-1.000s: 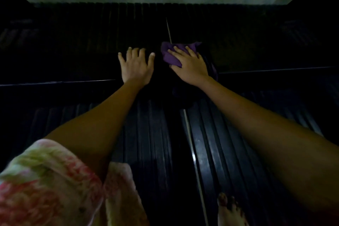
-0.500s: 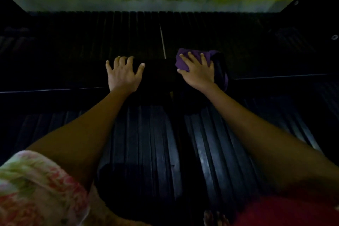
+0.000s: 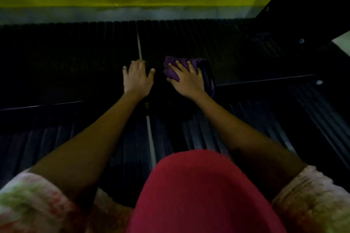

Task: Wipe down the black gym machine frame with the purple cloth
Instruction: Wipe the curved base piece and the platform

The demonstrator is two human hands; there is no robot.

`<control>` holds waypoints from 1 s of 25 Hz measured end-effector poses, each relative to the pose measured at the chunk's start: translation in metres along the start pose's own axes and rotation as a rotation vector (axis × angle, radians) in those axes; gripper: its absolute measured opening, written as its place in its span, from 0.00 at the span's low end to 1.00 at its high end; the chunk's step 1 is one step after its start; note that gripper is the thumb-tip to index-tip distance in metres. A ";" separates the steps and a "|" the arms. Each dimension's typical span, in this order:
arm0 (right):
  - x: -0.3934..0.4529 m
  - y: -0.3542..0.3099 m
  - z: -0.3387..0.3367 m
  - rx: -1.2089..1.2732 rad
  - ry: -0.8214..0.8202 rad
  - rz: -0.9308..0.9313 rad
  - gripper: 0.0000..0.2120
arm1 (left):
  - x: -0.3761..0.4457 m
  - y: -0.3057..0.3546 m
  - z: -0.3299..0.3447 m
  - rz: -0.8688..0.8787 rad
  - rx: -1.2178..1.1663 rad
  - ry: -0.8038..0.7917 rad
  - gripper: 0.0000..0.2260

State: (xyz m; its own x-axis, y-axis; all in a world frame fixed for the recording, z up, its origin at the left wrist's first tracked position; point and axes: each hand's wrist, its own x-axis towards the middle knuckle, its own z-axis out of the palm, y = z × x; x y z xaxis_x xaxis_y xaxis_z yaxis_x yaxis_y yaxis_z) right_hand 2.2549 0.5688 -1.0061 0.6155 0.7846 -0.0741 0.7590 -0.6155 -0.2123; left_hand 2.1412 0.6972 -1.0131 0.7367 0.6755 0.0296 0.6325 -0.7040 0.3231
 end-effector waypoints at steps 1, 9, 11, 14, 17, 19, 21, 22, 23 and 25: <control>-0.001 0.013 -0.004 -0.011 -0.002 -0.037 0.28 | -0.002 0.014 0.010 0.042 0.022 0.001 0.24; -0.012 0.042 -0.003 0.076 0.083 0.215 0.37 | -0.003 0.022 0.020 0.029 0.172 0.035 0.24; -0.016 0.041 -0.002 0.037 0.066 0.034 0.35 | 0.000 0.024 0.015 0.010 0.177 0.014 0.23; -0.018 0.081 -0.013 0.022 0.080 -0.041 0.27 | 0.019 0.027 -0.007 -0.032 0.189 -0.144 0.25; -0.022 0.106 -0.019 0.052 0.076 0.114 0.26 | 0.041 0.034 -0.024 -0.062 0.178 -0.362 0.28; -0.023 0.102 -0.021 0.080 0.049 0.144 0.27 | 0.054 0.046 -0.029 -0.120 0.278 -0.502 0.33; -0.020 0.101 -0.024 0.082 -0.001 0.126 0.27 | 0.061 0.071 -0.027 -0.236 0.387 -0.616 0.36; -0.019 0.103 -0.027 0.079 -0.021 0.117 0.27 | 0.061 0.089 -0.022 -0.263 0.390 -0.654 0.36; -0.019 0.106 -0.028 0.068 -0.030 0.115 0.27 | 0.057 0.108 -0.013 -0.248 0.351 -0.649 0.34; -0.018 0.109 -0.028 0.031 -0.028 0.128 0.27 | 0.042 0.141 0.016 -0.097 0.199 -0.497 0.28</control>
State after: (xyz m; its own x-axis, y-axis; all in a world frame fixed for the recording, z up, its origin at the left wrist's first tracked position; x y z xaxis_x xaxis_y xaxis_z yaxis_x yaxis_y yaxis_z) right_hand 2.3322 0.4853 -1.0002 0.7006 0.7016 -0.1298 0.6673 -0.7087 -0.2290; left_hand 2.2650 0.6230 -0.9813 0.6668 0.5879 -0.4580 0.7004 -0.7043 0.1157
